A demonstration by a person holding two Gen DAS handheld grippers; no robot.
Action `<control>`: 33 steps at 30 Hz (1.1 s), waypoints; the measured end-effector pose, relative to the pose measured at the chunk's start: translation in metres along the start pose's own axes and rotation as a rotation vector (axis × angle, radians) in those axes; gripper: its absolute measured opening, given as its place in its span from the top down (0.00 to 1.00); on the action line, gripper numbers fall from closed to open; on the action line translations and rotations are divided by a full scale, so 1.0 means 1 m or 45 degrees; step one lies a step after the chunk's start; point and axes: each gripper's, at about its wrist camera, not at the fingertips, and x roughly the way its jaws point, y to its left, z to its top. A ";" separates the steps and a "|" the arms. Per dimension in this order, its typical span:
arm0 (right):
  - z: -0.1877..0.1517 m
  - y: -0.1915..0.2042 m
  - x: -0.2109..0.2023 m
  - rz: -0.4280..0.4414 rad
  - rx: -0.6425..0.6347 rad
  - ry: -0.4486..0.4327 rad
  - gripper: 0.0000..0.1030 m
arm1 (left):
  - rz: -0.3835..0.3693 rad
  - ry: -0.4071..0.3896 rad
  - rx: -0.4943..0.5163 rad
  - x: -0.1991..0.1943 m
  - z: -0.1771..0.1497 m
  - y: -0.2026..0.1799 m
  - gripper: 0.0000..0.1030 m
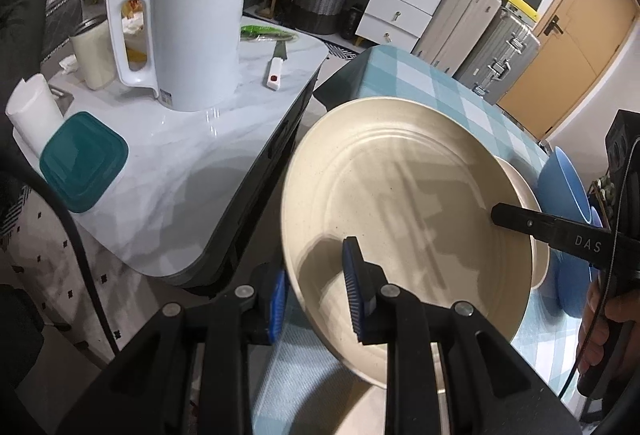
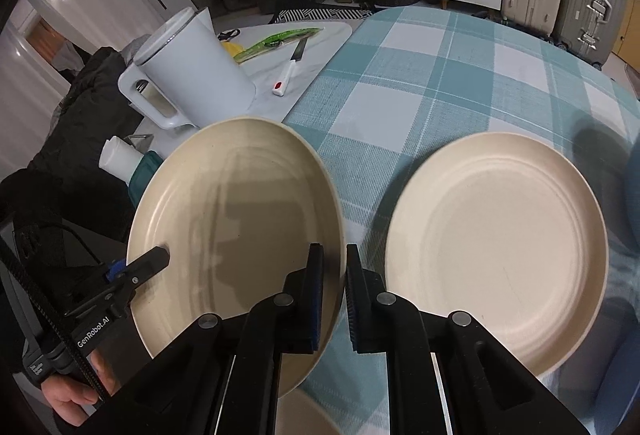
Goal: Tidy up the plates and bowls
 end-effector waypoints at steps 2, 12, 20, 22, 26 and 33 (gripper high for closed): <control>-0.006 0.001 -0.007 0.004 0.001 -0.010 0.91 | -0.004 -0.006 0.005 -0.007 -0.004 -0.003 0.77; -0.059 0.000 -0.042 0.032 0.060 -0.051 0.91 | 0.000 -0.053 0.038 -0.041 -0.033 -0.016 0.77; -0.107 0.000 -0.056 0.032 0.095 -0.057 0.92 | 0.003 -0.027 0.089 -0.053 -0.066 -0.025 0.77; -0.117 0.001 -0.056 0.029 0.097 -0.053 0.92 | 0.008 -0.020 0.094 -0.055 -0.073 -0.025 0.77; -0.137 0.000 -0.055 0.042 0.116 -0.052 0.92 | 0.019 -0.007 0.113 -0.058 -0.088 -0.027 0.77; -0.167 -0.001 -0.049 0.051 0.153 -0.032 0.92 | 0.078 -0.001 0.178 -0.063 -0.109 -0.033 0.77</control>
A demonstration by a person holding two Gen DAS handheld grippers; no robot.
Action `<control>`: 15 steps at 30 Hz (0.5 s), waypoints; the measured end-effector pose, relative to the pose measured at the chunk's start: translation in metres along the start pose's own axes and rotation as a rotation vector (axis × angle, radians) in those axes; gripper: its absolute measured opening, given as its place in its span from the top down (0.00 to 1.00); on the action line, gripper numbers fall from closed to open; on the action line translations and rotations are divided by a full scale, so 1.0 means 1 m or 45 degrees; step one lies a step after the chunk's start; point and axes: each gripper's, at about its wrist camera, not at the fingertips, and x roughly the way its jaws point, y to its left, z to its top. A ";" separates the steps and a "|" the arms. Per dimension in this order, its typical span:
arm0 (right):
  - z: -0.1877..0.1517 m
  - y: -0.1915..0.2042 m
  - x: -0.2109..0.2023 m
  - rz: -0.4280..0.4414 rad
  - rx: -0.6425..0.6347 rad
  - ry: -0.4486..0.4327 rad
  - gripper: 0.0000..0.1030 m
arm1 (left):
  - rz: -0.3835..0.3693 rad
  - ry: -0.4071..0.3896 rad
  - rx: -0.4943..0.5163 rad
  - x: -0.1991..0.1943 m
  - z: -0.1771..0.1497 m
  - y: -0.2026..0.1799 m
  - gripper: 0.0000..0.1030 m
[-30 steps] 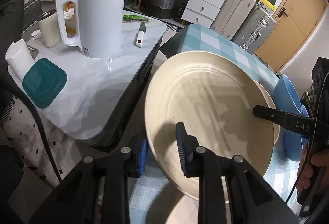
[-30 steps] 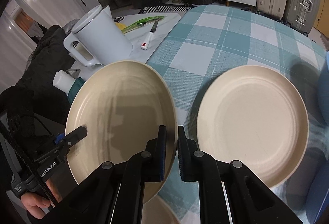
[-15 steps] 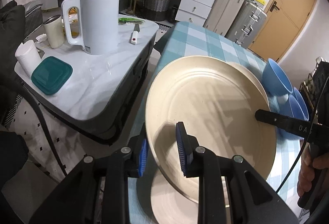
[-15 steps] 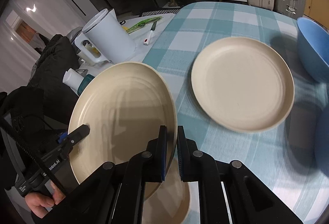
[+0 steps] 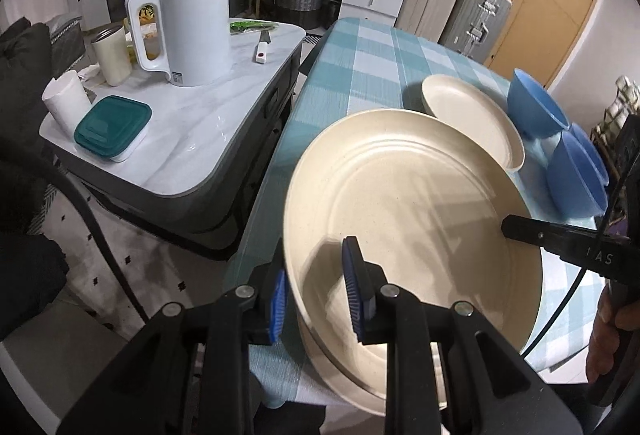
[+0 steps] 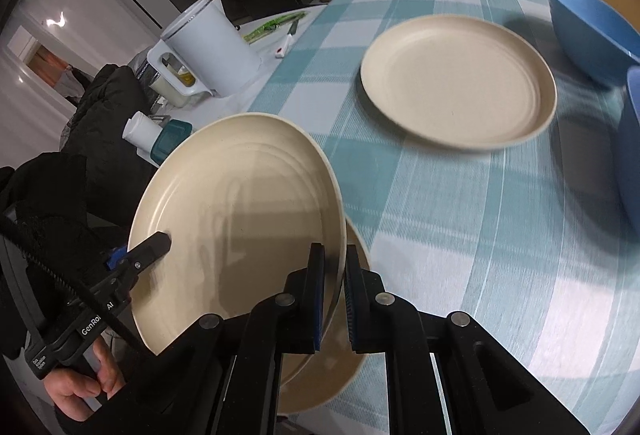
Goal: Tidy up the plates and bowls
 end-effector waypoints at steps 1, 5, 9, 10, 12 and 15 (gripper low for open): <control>-0.004 0.000 0.001 -0.001 0.004 0.004 0.92 | 0.008 0.002 0.009 0.000 -0.002 -0.001 0.77; -0.015 0.004 0.002 -0.017 -0.024 0.017 0.92 | 0.050 -0.002 0.058 -0.002 -0.011 -0.004 0.77; -0.022 0.006 0.005 -0.043 -0.047 0.022 0.92 | 0.078 0.025 0.080 0.001 -0.019 -0.003 0.77; -0.024 0.005 0.005 -0.050 -0.044 0.022 0.92 | 0.083 0.026 0.087 0.001 -0.020 -0.005 0.77; -0.025 0.002 0.007 -0.062 -0.036 0.032 0.91 | 0.095 0.032 0.109 0.002 -0.022 -0.009 0.77; -0.027 -0.001 0.006 -0.076 -0.031 0.041 0.91 | 0.101 0.050 0.143 0.004 -0.024 -0.015 0.77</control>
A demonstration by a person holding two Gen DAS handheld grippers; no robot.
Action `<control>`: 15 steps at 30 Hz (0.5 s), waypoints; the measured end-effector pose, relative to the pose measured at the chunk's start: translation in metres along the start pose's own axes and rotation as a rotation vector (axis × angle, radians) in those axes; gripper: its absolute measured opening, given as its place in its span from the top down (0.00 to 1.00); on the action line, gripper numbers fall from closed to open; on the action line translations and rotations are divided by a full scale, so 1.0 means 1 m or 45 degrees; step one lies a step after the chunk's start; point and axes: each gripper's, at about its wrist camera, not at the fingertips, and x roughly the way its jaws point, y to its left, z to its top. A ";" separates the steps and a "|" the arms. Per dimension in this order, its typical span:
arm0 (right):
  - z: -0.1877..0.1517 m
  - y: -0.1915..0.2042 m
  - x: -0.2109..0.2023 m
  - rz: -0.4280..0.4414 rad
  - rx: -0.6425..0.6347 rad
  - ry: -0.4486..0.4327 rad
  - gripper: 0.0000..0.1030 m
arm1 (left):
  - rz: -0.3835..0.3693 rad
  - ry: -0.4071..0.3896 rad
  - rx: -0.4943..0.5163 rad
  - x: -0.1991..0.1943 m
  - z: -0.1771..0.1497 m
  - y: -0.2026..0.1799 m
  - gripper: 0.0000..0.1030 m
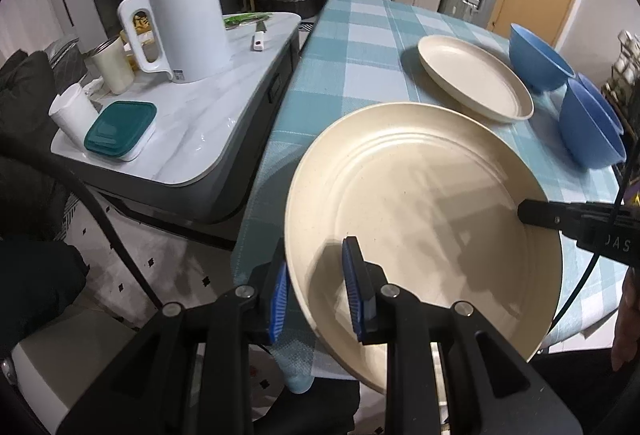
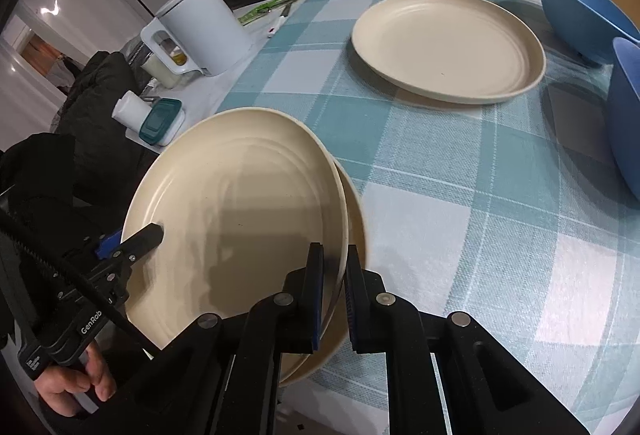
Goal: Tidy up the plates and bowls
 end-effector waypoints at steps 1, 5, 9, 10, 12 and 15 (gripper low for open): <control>0.000 -0.001 -0.001 -0.006 -0.003 0.001 0.91 | 0.001 0.006 0.005 0.001 0.000 -0.001 0.77; -0.001 0.001 -0.001 -0.028 -0.026 0.007 0.91 | 0.001 0.031 0.016 0.004 -0.001 -0.001 0.77; -0.003 0.007 -0.001 -0.065 -0.077 0.024 0.91 | 0.019 0.043 0.030 0.006 -0.003 0.000 0.77; -0.003 0.008 -0.001 -0.075 -0.085 0.024 0.91 | 0.020 0.044 0.036 0.008 -0.004 0.000 0.77; -0.003 0.010 -0.001 -0.085 -0.087 0.028 0.91 | 0.022 0.054 0.039 0.010 -0.005 0.002 0.77; -0.003 0.010 -0.002 -0.095 -0.094 0.028 0.91 | 0.017 0.064 0.035 0.011 -0.004 0.003 0.77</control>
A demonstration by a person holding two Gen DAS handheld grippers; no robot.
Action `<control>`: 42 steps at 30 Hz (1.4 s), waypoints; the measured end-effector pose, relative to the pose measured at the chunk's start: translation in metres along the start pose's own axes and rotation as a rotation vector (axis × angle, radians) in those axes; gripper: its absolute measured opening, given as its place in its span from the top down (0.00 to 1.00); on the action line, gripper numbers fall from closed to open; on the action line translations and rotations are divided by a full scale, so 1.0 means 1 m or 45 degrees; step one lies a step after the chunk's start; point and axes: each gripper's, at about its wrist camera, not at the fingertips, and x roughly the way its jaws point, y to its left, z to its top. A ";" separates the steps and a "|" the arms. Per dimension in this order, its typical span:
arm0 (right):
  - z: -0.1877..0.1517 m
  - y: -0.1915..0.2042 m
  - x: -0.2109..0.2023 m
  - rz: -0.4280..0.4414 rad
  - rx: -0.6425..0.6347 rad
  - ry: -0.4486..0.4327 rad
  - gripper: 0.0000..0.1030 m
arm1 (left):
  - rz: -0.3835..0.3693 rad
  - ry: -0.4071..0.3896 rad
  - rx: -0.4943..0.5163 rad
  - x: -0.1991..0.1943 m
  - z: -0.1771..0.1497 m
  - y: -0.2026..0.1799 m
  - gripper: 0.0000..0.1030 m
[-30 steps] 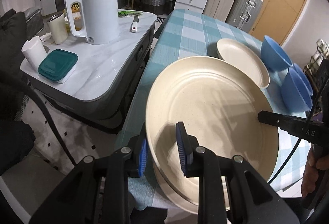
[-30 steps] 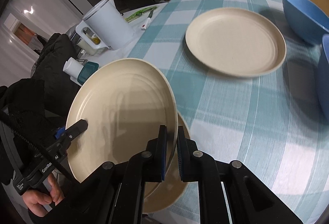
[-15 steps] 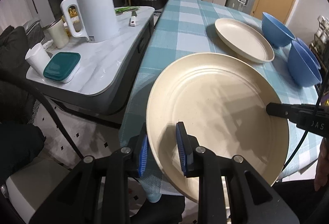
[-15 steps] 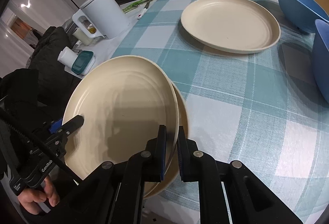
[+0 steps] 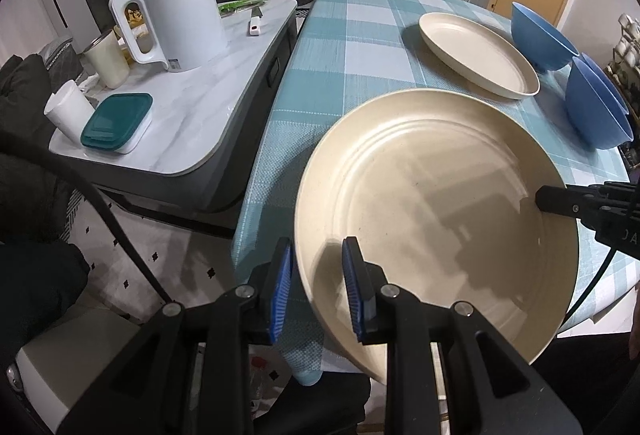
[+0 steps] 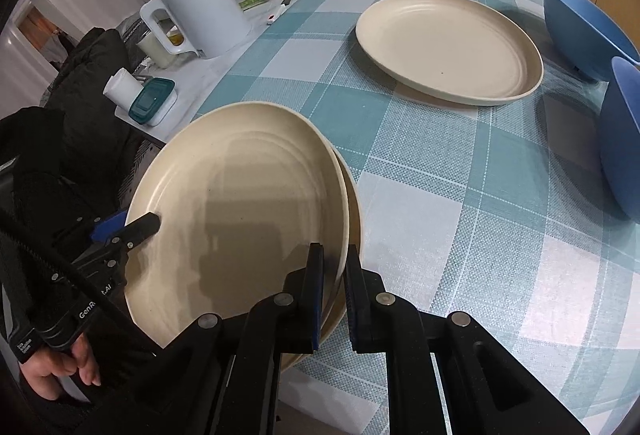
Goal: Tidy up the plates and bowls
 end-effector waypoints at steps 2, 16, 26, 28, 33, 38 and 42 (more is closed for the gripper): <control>0.000 0.002 -0.003 -0.034 -0.019 -0.006 0.91 | 0.003 0.001 0.006 0.001 0.000 -0.001 0.77; -0.004 0.005 0.002 -0.144 -0.092 0.023 0.89 | 0.005 0.036 0.019 0.007 -0.001 -0.005 0.77; -0.006 0.003 0.007 -0.101 -0.066 -0.003 0.87 | 0.007 0.049 0.017 0.011 0.000 -0.005 0.76; -0.006 -0.002 0.005 -0.075 -0.044 -0.002 0.87 | 0.006 0.049 0.013 0.010 0.000 -0.005 0.75; -0.006 -0.016 -0.009 -0.014 0.055 -0.110 0.86 | -0.022 0.058 -0.021 0.013 0.000 -0.001 0.60; -0.008 -0.021 -0.007 0.060 0.109 -0.137 0.65 | -0.036 0.064 -0.038 0.014 0.001 0.000 0.46; -0.011 -0.020 0.005 0.112 0.148 -0.102 0.65 | -0.055 0.084 -0.043 0.017 0.002 -0.001 0.44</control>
